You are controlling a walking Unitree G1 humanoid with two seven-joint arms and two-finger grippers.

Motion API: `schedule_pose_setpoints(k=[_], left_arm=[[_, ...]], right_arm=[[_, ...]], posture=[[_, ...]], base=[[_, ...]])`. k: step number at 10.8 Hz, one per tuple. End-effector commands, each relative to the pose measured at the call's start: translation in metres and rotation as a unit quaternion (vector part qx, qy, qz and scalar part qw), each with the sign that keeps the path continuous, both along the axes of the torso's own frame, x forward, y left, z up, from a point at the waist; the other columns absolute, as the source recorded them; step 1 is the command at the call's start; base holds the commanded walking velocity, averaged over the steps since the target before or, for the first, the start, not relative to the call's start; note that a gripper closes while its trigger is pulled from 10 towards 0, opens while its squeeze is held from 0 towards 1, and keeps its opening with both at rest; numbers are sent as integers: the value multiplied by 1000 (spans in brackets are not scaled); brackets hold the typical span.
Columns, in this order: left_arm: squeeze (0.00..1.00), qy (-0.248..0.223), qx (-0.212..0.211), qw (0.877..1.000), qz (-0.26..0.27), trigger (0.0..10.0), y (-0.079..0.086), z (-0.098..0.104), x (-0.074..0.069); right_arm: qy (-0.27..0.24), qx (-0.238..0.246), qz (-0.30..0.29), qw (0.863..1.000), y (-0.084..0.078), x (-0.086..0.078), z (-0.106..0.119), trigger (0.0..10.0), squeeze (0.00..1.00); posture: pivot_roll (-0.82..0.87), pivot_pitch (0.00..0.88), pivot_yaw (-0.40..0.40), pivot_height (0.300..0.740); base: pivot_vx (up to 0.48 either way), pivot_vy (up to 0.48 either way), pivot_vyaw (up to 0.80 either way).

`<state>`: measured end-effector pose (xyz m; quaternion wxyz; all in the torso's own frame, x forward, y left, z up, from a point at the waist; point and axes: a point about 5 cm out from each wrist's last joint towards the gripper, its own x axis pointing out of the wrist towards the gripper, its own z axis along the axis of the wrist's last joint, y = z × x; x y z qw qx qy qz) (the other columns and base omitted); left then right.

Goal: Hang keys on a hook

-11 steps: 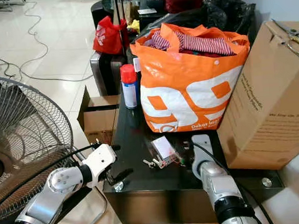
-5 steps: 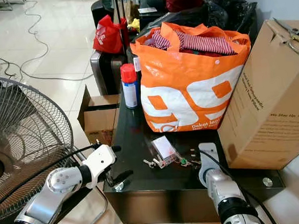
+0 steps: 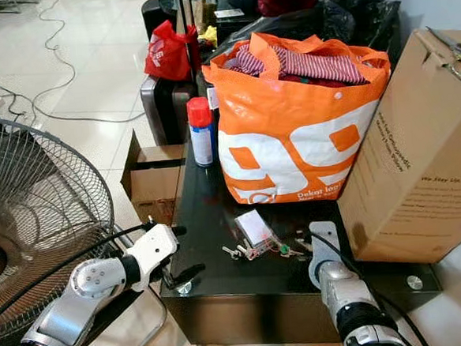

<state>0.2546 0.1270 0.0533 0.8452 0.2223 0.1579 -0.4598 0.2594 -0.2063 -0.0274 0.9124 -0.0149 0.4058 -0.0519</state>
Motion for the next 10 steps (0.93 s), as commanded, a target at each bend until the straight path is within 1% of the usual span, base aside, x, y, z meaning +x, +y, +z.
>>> schedule_pose_setpoints(k=[1, 5, 7, 8, 9, 10], left_arm=[[0, -8, 2, 1000, -8, 10000, -1, 4, 1], [0, -13, 4, 1000, -6, 10000, -1, 5, 4], [0, -24, 2, 1000, 7, 10000, 0, 7, 6], [0, -26, 2, 1000, 11, 10000, 1, 8, 6], [0, -27, 1, 1000, 11, 10000, 1, 8, 6], [0, -27, 1, 1000, 13, 10000, 1, 7, 6]], right_arm=[[-4, 2, -6, 1000, -1, 2, 1, 0, 0], [-9, 1, -7, 1000, -3, 4, 2, 0, 0], [-48, 27, -2, 999, -7, 6, 12, 0, 0], [-64, 36, 27, 997, -9, 2, 18, 0, 0], [-70, 36, 46, 996, -10, -2, 22, 0, 0], [-90, 23, 79, 993, -11, -5, 31, 0, 0]], posture=[[-92, 0, 22, 740], [-91, 0, 22, 740], [-87, 0, 16, 740], [-89, 0, 16, 740], [-93, 0, 17, 740], [-99, 0, 21, 740]], base=[[0, 0, 0], [0, 0, 0], [0, 0, 0], [0, 0, 0], [0, 0, 0], [0, 0, 0]])
